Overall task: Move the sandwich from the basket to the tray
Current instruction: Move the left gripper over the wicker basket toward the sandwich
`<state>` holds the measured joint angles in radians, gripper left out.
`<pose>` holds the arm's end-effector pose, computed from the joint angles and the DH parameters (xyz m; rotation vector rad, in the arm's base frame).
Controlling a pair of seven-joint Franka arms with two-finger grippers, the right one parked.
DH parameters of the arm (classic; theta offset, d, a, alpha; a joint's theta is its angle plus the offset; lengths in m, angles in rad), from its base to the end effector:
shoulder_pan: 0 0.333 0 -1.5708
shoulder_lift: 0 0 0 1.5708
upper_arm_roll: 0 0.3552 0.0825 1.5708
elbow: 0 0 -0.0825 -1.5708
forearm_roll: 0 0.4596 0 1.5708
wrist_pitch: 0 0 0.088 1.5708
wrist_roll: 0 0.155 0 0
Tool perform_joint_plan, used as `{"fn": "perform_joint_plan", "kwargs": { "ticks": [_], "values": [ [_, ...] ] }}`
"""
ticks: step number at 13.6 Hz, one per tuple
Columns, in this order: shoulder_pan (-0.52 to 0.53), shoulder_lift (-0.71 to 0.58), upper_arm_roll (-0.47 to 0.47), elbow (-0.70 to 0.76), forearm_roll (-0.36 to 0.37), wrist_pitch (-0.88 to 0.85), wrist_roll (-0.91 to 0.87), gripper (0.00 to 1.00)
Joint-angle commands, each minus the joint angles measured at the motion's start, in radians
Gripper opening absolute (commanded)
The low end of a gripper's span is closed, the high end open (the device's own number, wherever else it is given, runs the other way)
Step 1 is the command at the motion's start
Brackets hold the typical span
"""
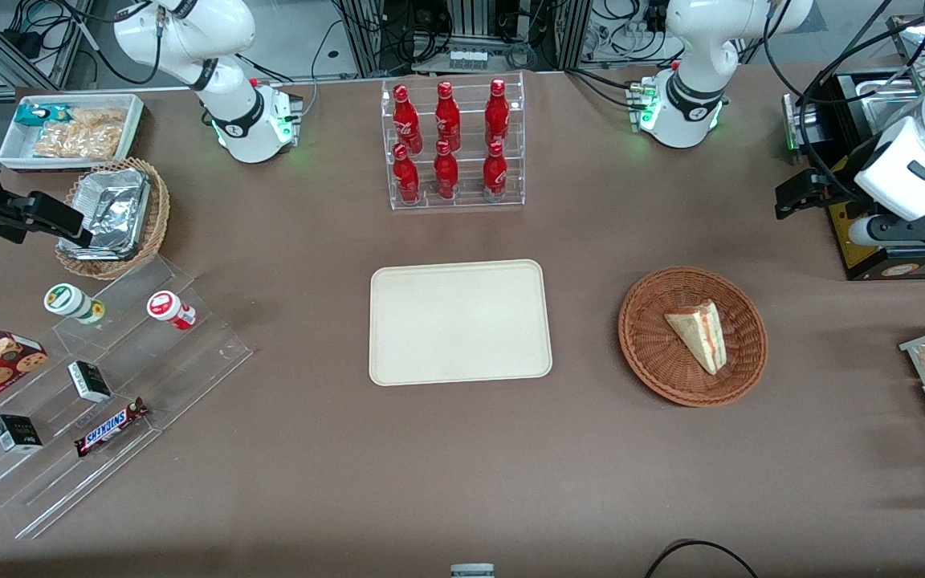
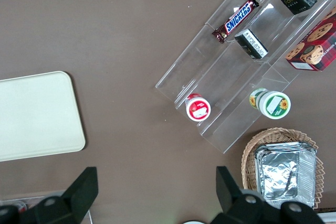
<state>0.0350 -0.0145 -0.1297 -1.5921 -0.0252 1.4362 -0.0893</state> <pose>0.5997 -0.0616 0.6028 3.1234 -0.0107 -0.2238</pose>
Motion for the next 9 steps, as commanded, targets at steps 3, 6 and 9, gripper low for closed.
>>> {"fn": "perform_joint_plan", "kwargs": {
  "ticks": [3, 6, 9],
  "values": [
    [0.009, 0.019, -0.005, -0.032, 0.004, 0.039, 0.005, 1.00],
    [0.009, 0.025, -0.005, -0.164, 0.021, 0.163, 0.005, 1.00],
    [0.011, 0.018, -0.005, -0.317, 0.022, 0.320, 0.005, 1.00]
  ]
}}
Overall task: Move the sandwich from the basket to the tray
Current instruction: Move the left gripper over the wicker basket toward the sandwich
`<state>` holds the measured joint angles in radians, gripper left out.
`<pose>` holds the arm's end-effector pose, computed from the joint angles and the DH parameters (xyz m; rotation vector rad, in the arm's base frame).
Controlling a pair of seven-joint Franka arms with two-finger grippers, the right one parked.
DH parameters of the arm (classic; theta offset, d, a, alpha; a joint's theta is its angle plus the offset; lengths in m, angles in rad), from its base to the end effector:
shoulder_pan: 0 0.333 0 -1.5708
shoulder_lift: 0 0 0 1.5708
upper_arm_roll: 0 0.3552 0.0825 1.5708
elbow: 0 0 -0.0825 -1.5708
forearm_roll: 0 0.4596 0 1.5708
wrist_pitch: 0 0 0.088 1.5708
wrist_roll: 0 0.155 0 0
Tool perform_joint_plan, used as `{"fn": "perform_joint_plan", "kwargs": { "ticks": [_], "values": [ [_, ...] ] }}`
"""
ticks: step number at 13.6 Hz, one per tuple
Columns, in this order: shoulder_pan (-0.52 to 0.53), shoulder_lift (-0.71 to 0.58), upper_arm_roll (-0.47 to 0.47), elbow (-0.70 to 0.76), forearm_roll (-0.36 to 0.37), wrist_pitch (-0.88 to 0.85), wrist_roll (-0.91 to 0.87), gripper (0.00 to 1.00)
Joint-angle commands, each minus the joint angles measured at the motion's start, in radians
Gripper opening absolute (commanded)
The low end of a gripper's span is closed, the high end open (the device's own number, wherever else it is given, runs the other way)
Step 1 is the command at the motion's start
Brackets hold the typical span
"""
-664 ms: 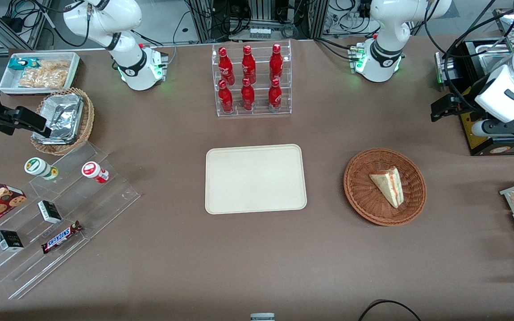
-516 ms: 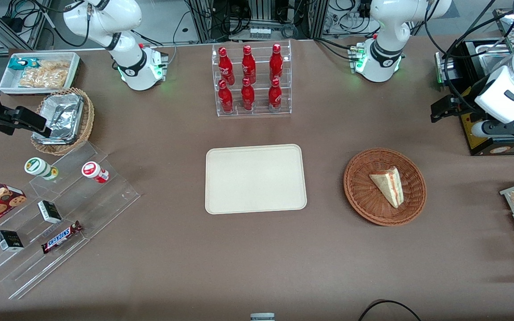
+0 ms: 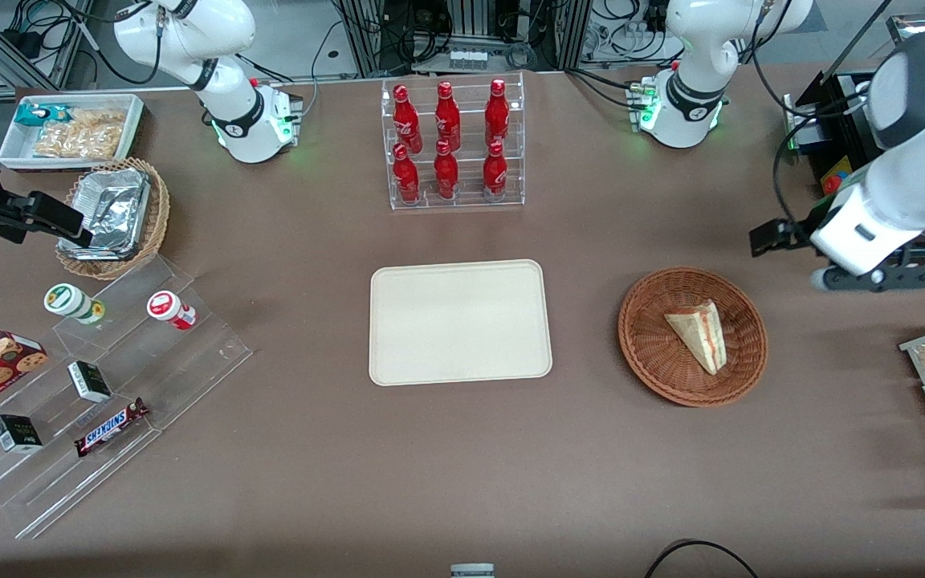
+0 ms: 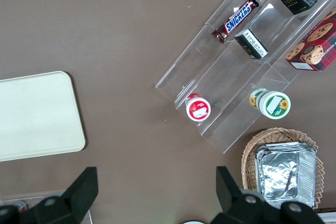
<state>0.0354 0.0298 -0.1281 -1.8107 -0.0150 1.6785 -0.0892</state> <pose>0.6170 -0.0590 0.4757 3.1274 -0.0015 -0.2551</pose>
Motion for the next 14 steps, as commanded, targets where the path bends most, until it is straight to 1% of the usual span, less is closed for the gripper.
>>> {"fn": "perform_joint_plan", "kwargs": {
  "ticks": [1, 3, 7, 9, 11, 12, 14],
  "values": [
    [0.012, -0.025, -0.007, -0.151, 0.012, 0.128, 0.005, 1.00],
    [0.011, -0.027, -0.005, -0.263, 0.013, 0.274, 0.005, 1.00],
    [0.012, -0.018, -0.005, -0.439, 0.013, 0.554, -0.010, 1.00],
    [0.012, -0.008, -0.007, -0.444, 0.012, 0.569, -0.056, 1.00],
    [0.009, -0.004, -0.005, -0.450, 0.012, 0.576, -0.202, 1.00],
    [0.009, -0.001, -0.007, -0.449, 0.012, 0.578, -0.245, 1.00],
    [0.004, 0.011, -0.007, -0.452, 0.012, 0.621, -0.373, 1.00]
  ]
}}
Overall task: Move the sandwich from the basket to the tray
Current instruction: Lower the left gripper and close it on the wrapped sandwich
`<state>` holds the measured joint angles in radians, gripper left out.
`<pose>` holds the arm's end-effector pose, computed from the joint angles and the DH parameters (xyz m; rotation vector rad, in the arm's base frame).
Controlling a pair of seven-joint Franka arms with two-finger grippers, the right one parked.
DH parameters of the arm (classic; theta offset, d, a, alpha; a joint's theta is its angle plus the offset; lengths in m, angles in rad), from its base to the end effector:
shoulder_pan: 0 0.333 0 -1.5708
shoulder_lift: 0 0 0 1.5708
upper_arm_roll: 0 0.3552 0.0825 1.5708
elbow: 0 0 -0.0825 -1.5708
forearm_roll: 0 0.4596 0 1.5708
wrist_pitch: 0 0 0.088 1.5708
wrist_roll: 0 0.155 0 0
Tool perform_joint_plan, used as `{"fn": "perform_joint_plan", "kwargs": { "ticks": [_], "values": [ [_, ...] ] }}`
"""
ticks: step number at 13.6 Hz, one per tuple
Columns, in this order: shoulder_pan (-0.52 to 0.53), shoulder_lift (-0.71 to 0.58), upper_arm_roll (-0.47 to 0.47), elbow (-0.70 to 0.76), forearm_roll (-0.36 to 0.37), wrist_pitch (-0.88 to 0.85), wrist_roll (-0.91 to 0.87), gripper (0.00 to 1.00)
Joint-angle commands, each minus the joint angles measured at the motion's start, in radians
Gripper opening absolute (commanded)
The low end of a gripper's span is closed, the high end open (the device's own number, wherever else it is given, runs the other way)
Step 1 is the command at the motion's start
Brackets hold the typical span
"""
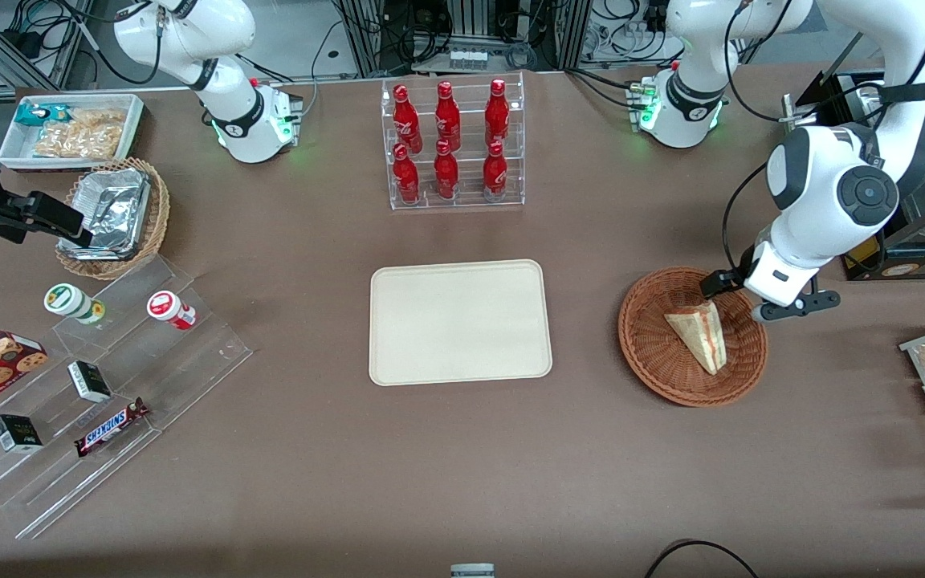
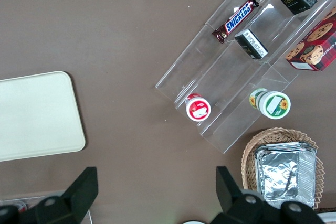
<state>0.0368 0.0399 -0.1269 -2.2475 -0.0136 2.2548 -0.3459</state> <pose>0.5778 -0.0533 0.2874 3.1056 0.4133 -0.0546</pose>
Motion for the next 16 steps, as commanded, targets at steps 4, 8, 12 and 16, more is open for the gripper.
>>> {"fn": "perform_joint_plan", "kwargs": {
  "ticks": [4, 8, 12, 16],
  "values": [
    [-0.012, 0.057, -0.011, -0.014, 0.011, 0.157, -0.422, 1.00],
    [-0.014, 0.070, -0.011, -0.007, -0.005, 0.160, -0.507, 1.00],
    [-0.024, 0.118, -0.011, 0.000, 0.009, 0.163, -0.467, 1.00],
    [-0.029, 0.205, -0.013, 0.045, 0.009, 0.178, -0.460, 1.00]
  ]
}}
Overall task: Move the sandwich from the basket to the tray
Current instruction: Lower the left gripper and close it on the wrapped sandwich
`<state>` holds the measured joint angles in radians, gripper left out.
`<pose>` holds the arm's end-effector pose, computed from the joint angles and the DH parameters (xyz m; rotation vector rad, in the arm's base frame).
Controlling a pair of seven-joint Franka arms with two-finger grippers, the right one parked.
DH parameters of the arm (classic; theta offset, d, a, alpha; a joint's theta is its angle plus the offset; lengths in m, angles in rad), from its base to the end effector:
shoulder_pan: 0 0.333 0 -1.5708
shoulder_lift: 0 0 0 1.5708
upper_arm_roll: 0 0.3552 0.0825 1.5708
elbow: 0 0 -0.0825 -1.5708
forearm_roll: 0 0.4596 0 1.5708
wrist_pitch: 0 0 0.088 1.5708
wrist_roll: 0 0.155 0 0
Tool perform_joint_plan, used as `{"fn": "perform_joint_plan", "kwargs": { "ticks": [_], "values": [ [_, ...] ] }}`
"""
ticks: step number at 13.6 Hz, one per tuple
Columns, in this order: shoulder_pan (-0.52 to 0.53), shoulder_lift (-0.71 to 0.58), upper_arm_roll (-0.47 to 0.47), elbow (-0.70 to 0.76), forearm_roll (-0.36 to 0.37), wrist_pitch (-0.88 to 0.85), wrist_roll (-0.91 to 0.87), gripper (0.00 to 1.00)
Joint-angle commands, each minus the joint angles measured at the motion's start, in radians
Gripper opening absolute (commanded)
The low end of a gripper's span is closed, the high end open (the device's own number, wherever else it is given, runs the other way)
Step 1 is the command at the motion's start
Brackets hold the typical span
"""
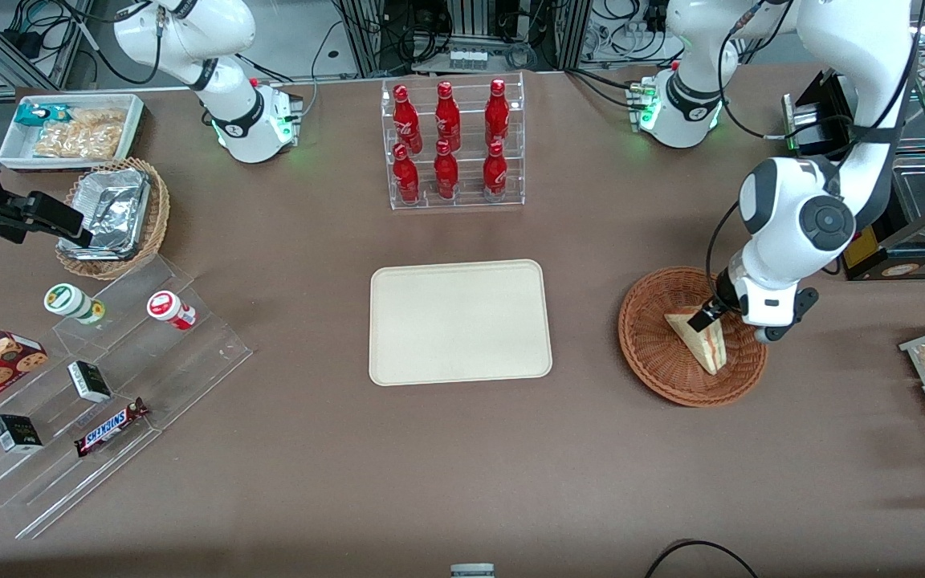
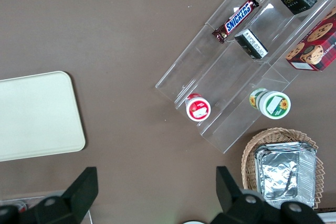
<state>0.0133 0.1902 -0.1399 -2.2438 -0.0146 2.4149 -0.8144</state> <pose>0.5898 -0.0773 0.2150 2.9275 1.0704 -0.0496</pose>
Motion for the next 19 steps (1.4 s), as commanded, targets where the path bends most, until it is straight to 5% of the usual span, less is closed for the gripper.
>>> {"fn": "perform_joint_plan", "kwargs": {
  "ticks": [1, 5, 6, 9, 11, 17, 19],
  "values": [
    [-0.006, 0.064, 0.000, 0.041, 0.012, 0.032, 0.012, 1.00],
    [0.001, 0.092, 0.002, 0.052, 0.010, 0.036, 0.067, 1.00],
    [0.001, 0.094, 0.002, 0.053, 0.010, 0.035, 0.066, 0.92],
    [-0.001, 0.089, 0.002, 0.050, 0.010, 0.026, 0.057, 0.24],
    [-0.001, 0.080, 0.002, 0.053, 0.012, 0.017, 0.066, 0.06],
    [-0.025, 0.049, -0.012, 0.292, 0.012, -0.408, 0.100, 0.05],
    [-0.085, 0.058, -0.014, 0.316, 0.013, -0.430, 0.151, 0.04]
  ]
}}
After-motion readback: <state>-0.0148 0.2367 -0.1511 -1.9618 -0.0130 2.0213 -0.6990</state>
